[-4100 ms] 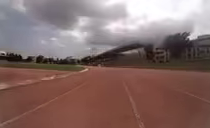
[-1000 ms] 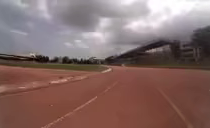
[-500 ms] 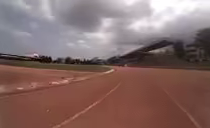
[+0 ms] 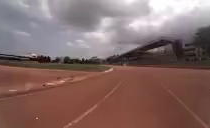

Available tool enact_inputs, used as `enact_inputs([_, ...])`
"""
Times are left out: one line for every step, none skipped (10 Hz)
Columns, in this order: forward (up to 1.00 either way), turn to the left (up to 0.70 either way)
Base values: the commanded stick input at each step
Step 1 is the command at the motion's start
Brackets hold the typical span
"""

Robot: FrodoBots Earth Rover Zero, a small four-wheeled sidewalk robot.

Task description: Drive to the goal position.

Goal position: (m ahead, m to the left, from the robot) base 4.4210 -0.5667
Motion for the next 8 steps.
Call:
enact_inputs([0.45, -0.27])
enact_inputs([0.45, -0.27])
enact_inputs([0.45, -0.27])
enact_inputs([0.45, -0.27])
enact_inputs([0.45, -0.27])
enact_inputs([0.45, -0.27])
enact_inputs([0.45, -0.27])
enact_inputs([0.45, -0.27])
